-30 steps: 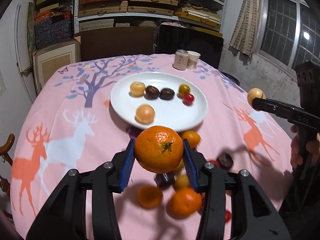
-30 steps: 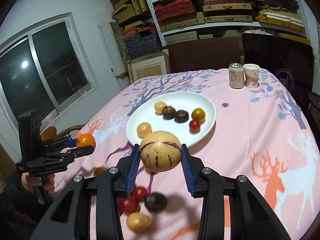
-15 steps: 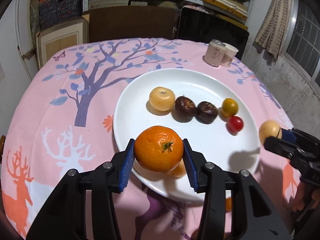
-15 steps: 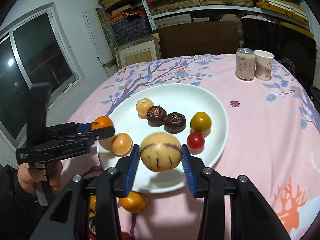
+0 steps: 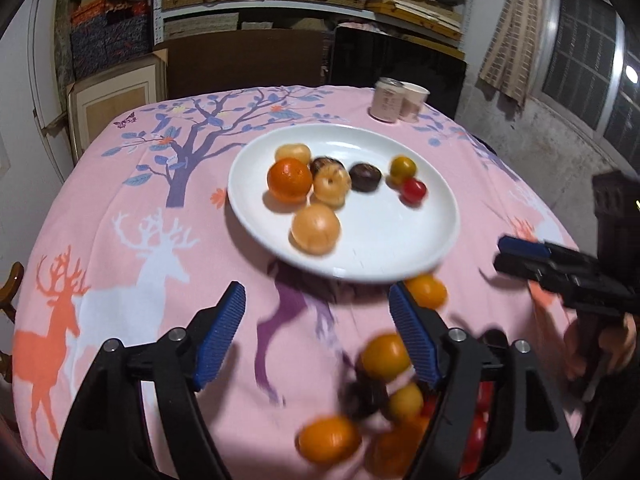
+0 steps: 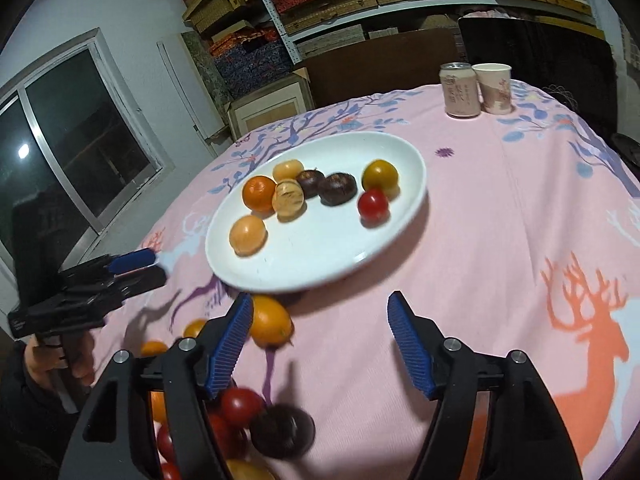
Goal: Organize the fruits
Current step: 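Place the orange and striped melon-pear on the white plate, opening both tools, then move the right tool to the pile and grasp a pale yellow fruit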
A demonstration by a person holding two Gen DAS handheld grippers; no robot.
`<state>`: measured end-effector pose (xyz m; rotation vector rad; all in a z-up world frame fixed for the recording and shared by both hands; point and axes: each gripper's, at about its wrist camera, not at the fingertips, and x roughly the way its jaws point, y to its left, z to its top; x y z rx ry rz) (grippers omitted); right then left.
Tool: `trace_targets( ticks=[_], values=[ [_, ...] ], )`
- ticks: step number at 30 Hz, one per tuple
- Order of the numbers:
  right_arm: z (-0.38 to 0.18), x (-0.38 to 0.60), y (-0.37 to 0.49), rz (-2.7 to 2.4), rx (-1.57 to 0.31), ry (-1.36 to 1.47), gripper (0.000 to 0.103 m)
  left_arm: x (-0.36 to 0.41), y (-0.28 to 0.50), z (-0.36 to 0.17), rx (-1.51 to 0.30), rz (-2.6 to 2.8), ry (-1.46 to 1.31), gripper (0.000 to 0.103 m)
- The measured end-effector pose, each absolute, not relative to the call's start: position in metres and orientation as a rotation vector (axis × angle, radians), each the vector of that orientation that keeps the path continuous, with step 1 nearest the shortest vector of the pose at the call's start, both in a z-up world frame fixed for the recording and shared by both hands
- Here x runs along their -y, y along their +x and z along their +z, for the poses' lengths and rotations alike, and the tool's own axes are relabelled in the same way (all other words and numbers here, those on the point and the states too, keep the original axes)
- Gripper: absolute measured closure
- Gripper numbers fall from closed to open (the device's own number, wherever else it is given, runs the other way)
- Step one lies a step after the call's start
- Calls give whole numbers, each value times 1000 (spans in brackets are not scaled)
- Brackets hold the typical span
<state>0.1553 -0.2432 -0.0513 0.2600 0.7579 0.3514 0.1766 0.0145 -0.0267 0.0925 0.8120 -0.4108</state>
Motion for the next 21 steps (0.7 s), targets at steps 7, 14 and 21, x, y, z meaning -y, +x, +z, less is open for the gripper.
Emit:
trace_targets(
  ticks=[7,14,21],
  values=[
    [-70,263,129,351,-767,344,30,-35,112,-41,-825,-401,141,30],
    [-74,274,127,372,-755,405,29,-43,105,-69,-888,-325,151,39],
    [-71,272,124,408,-743,403,24,-27,118,-81,-902,-321,183,46]
  ],
)
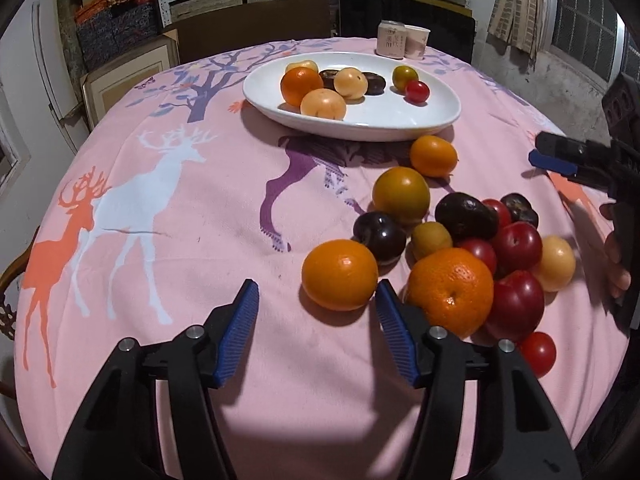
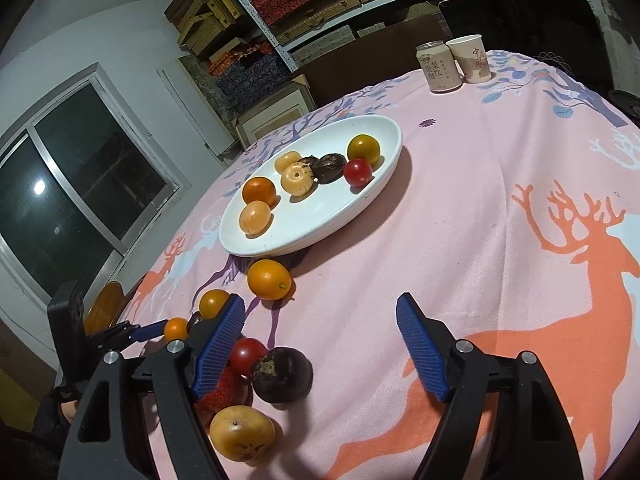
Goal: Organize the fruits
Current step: 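Move the right tool to the pile and grasp a pale yellow fruit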
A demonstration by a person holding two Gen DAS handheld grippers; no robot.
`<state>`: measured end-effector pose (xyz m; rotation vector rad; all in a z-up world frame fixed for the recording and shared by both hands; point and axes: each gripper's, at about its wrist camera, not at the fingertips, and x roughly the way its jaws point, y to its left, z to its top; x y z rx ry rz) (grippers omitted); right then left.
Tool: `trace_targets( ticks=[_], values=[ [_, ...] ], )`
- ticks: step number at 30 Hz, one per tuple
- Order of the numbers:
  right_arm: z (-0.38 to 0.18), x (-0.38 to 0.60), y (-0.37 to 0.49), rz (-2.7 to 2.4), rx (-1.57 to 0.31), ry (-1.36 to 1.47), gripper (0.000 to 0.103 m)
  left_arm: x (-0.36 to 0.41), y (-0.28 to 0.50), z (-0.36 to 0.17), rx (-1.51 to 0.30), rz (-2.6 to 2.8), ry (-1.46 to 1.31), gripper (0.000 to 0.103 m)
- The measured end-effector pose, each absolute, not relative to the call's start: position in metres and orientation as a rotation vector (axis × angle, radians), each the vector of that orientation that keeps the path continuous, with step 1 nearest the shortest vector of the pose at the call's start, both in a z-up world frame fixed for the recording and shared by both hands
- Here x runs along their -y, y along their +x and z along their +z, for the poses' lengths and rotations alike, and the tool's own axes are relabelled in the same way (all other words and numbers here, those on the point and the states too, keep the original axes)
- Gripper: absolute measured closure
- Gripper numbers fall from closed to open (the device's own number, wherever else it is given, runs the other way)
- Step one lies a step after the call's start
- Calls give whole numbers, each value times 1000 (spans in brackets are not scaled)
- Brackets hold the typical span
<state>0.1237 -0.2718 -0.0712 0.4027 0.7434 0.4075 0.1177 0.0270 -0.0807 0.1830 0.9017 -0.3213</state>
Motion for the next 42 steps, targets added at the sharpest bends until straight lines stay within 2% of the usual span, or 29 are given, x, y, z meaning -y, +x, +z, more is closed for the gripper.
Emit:
trace_targets(
  ticks=[2,15,20,22,24,42],
  values=[
    [-71,269,123,416,-748,388,24,-26,118,-82,-912,-369,164,67],
    [-62,219,60,535,-813,63,25,-29,99,-73,-880,-414,116,67],
    [-68,208,59,520,-841,23,26,-33,94,-68,-874,-419,98,66],
    [-72,203,63,535,-870,20,33,-35,90,-64,-866,-421,91,66],
    [-79,195,65,545,-909,-12,60,-36,87,-62,-862,-423,88,66],
    [-50,248,56,454,-745,187,61,-38,70,-37,-800,-432,77,66]
  ],
)
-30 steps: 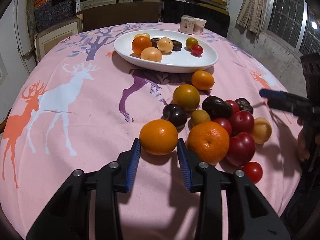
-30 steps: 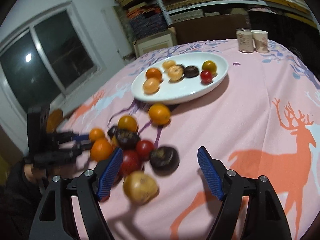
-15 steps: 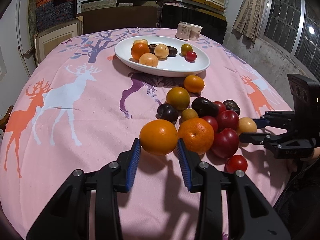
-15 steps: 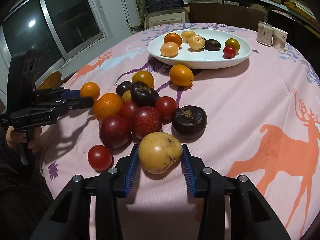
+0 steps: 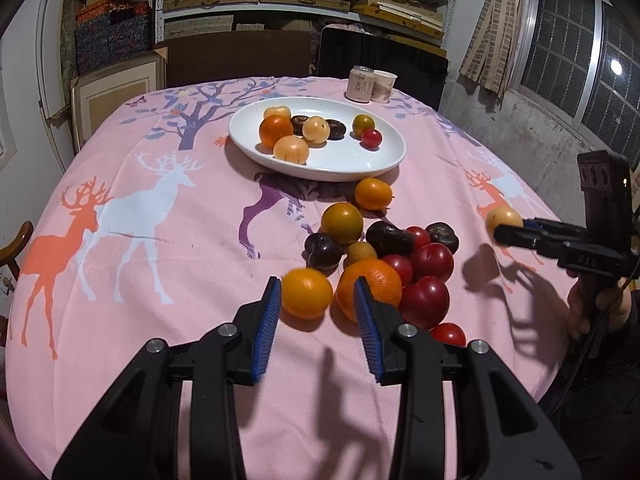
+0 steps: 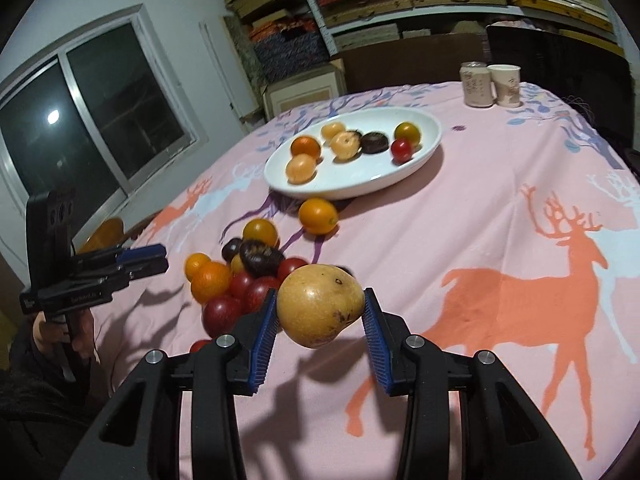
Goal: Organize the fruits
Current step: 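Move the right tool to the pile and grasp a pale yellow fruit, then grasp an orange with the left tool while the right tool holds the yellow fruit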
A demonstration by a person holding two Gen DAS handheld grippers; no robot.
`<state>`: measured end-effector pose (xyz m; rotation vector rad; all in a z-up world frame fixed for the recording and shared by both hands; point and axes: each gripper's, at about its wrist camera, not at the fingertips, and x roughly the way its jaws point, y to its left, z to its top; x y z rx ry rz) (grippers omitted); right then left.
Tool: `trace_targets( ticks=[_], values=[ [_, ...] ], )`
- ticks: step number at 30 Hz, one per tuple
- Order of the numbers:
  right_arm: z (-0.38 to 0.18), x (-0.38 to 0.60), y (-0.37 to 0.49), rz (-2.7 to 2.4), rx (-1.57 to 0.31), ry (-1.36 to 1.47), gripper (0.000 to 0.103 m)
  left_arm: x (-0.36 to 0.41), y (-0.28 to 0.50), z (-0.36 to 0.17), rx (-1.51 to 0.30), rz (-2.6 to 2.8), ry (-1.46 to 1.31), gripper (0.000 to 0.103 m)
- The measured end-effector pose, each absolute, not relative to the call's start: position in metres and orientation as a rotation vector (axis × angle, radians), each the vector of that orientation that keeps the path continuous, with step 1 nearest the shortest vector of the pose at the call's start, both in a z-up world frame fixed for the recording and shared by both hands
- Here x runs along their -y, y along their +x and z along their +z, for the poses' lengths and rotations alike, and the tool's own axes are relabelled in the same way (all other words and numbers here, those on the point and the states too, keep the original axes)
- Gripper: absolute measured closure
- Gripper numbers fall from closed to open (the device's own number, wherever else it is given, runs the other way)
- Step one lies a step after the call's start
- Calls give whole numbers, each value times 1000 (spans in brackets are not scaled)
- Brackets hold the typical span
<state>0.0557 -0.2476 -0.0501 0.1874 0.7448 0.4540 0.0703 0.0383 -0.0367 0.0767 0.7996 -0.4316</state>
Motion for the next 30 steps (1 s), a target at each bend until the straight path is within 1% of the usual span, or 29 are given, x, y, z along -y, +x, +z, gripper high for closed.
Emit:
trace_targets(
  ticks=[7,10,11,12,13,17,18,19,20,26,30],
  values=[
    [-52,258,60,454,-751,220,61,-32,84,-64,-877,-401,120,66],
    [-60,256,62,463,-774,226,61,-36,96,-68,-862,-357,82,59],
    [-61,255,62,469,-780,228,61,-37,101,-69,-861,-357,63,52],
    [-63,254,63,472,-785,225,61,-36,106,-71,-867,-355,56,49],
    [-64,253,63,472,-787,222,61,-33,111,-74,-878,-359,60,48],
    [-67,256,63,471,-790,238,61,-26,118,-73,-879,-361,82,50],
    [-69,257,64,471,-795,242,61,-27,120,-74,-885,-371,70,53],
    [-71,257,64,471,-800,244,61,-27,120,-75,-889,-385,61,59],
    [-72,257,65,470,-804,246,61,-26,118,-75,-889,-408,58,67],
    [-71,257,65,473,-804,251,61,-28,105,-74,-883,-407,64,67],
    [-71,258,65,475,-808,254,61,-23,94,-75,-872,-398,137,67]
  ],
)
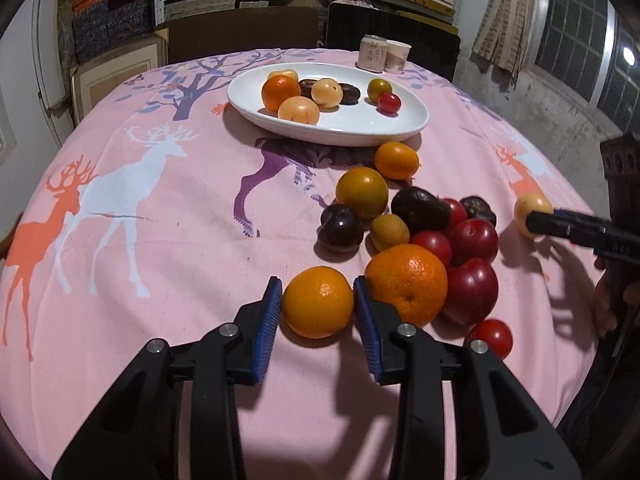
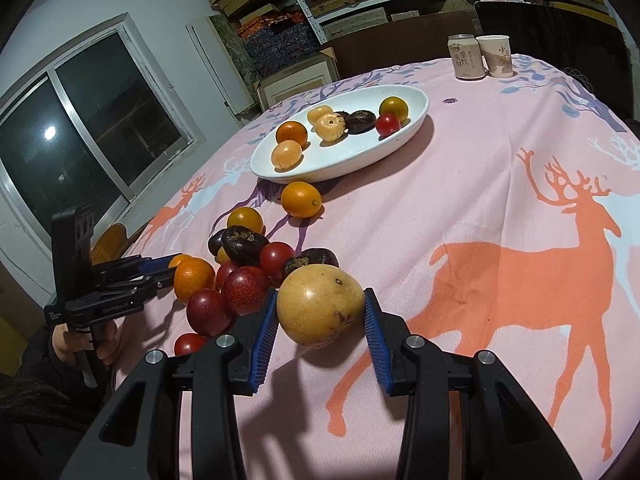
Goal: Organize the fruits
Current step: 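Grasp an orange with the left tool while the right tool holds the yellow fruit, then place the orange and pale yellow fruit on the white plate, opening both tools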
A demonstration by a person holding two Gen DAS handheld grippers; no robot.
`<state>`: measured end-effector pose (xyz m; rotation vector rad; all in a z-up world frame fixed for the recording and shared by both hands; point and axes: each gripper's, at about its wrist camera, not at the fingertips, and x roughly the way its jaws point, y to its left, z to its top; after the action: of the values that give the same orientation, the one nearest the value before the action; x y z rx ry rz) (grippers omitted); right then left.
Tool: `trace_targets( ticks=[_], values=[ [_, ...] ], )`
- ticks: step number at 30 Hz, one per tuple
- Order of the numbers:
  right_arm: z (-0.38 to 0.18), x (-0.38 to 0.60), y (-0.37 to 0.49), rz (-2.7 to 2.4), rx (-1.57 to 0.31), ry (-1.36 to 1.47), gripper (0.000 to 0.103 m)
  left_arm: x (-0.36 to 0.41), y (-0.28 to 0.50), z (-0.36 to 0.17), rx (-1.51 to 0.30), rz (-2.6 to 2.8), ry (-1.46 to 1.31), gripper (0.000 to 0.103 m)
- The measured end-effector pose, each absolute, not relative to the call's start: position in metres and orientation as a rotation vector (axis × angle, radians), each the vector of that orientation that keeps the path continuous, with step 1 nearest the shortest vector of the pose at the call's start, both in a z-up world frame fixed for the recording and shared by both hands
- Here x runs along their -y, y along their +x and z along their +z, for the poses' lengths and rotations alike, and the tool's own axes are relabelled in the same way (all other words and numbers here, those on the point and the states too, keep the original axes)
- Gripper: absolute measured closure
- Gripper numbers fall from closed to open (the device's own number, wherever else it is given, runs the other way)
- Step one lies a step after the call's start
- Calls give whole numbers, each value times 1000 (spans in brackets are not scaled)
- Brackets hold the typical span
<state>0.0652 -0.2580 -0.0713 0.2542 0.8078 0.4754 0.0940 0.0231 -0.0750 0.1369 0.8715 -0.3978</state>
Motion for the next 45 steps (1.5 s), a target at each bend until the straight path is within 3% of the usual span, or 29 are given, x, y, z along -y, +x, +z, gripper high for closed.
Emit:
trace_targets(
  ticks=[6,9,16,23,31,38,39,42,45],
  values=[
    [-72,258,66,476,-807,256,61,-26,99,-81,-898,-385,123,59],
    [-73,258,67,477,-810,260,61,-24,99,-82,-902,-395,125,66],
    [-73,259,67,479,-807,265,61,-28,93,-77,-887,-396,95,67],
    [-48,272,73,456,-727,291,61,-30,97,-37,-806,-399,100,67],
    [9,264,128,415,-620,210,61,12,160,-6,-776,-444,100,67],
    [-11,243,206,374,-688,216,60,63,225,-30,-832,-438,146,66],
    [-16,241,213,373,-700,222,60,66,232,-35,-846,-428,148,63],
    [-26,237,219,380,-710,239,47,62,244,-41,-869,-420,105,50],
    [-30,240,210,382,-703,245,45,52,235,-35,-834,-407,87,36]
  ],
)
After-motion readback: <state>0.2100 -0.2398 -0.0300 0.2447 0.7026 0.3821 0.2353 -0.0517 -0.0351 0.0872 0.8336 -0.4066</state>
